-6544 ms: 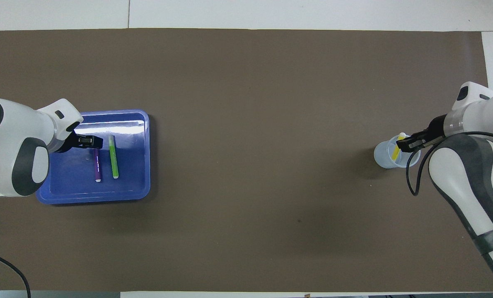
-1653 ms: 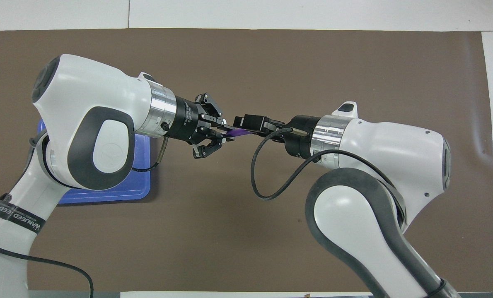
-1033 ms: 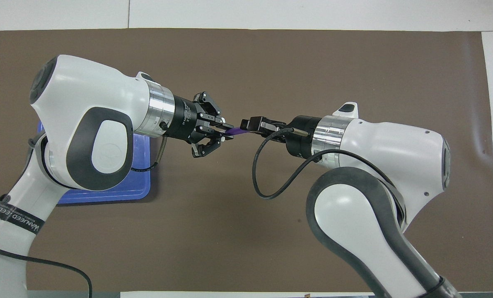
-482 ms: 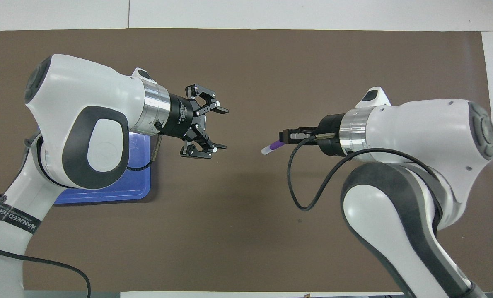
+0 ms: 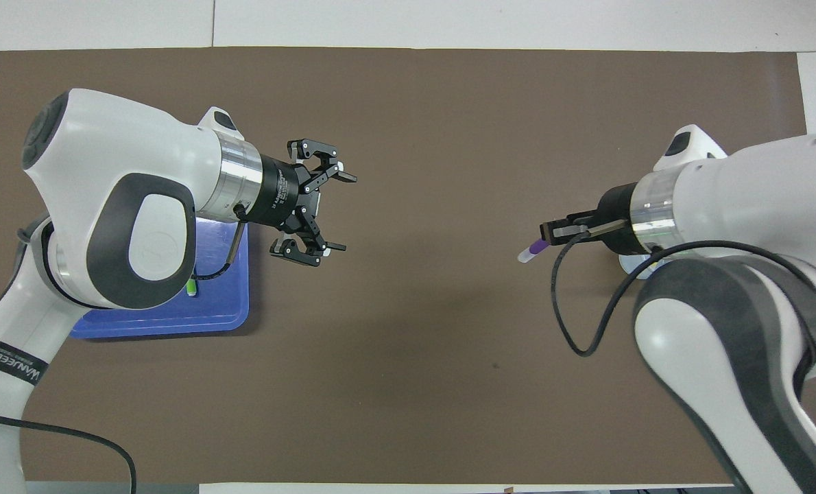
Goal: Transfer and insert pens with both arms
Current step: 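Insert the purple pen into the cup while the left gripper reaches the green pen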
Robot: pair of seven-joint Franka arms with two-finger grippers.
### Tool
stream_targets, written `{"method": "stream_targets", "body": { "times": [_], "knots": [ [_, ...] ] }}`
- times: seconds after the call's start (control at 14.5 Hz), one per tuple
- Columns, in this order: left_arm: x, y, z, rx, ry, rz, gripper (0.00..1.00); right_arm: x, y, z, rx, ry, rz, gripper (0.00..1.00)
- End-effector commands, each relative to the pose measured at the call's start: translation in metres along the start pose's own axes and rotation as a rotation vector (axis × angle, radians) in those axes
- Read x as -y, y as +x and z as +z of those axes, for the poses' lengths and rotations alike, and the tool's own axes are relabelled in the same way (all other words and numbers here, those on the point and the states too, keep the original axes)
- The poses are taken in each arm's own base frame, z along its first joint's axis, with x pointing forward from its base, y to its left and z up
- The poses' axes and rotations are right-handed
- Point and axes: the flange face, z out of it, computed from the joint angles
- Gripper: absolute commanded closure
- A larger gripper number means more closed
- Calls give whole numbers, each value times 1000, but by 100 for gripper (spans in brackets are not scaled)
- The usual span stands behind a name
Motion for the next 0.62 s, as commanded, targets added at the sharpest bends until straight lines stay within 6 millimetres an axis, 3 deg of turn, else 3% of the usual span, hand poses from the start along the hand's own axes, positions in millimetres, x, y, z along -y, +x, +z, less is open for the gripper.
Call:
{"method": "stream_targets", "body": {
  "times": [0.0, 0.14, 0.55],
  "knots": [
    [46, 37, -9, -55, 48, 194, 0, -31, -10, 4, 60, -87, -137, 100],
    [58, 62, -9, -92, 95, 339, 0, -59, -20, 13, 72, -93, -138, 100],
    [71, 121, 4, -219, 351, 829, 0, -53, -24, 55, 66, -67, -41, 100]
  ]
}}
